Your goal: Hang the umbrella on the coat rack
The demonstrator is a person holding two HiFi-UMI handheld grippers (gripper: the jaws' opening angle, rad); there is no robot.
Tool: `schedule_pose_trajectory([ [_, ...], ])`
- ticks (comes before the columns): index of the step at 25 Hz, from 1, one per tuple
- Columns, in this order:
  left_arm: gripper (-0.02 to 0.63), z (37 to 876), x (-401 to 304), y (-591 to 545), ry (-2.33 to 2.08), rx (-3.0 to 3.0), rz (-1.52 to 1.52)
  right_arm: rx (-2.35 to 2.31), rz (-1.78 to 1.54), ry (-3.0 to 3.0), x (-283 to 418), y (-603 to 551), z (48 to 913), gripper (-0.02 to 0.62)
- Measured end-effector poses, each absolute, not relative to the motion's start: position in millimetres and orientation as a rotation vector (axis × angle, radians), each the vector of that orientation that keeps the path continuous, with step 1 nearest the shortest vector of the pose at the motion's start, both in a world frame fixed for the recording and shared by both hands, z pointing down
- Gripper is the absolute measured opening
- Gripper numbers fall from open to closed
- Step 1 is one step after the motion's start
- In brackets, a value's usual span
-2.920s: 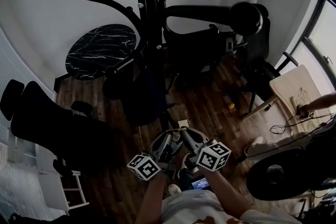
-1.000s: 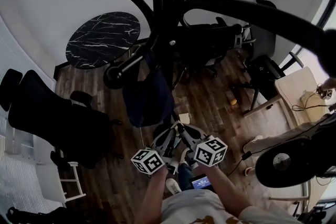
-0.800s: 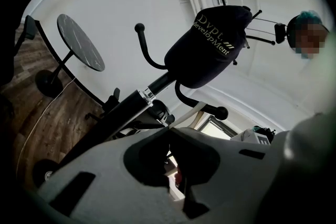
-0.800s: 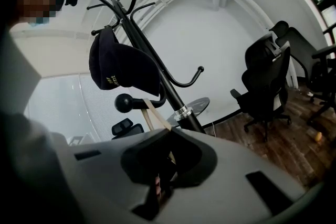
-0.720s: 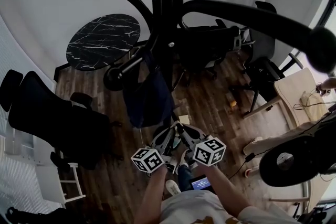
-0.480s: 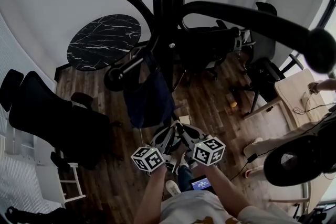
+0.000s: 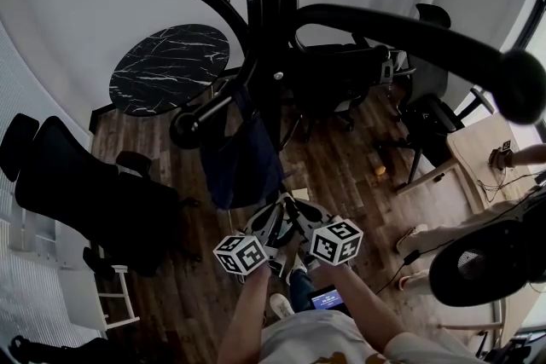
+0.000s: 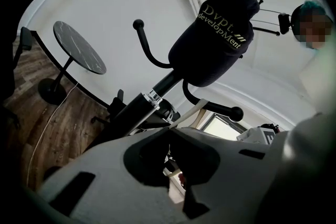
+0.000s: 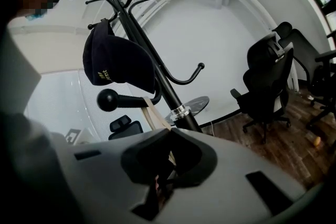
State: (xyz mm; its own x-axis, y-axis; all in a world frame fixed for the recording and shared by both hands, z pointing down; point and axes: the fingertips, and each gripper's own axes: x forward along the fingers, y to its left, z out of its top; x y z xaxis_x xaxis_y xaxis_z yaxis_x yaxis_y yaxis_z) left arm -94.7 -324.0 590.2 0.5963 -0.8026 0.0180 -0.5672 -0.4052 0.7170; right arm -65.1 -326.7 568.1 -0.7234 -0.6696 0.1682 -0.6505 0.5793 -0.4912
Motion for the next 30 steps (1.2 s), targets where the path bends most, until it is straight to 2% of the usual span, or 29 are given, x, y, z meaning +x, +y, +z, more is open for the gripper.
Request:
schedule_pose_trajectory([
  [30,0.023,597.7,-96.3,-330.8,-1.117,2.199,-0.302,-1.252,-0.779,2.842,-73.1,-332.2,575.5,0.012],
])
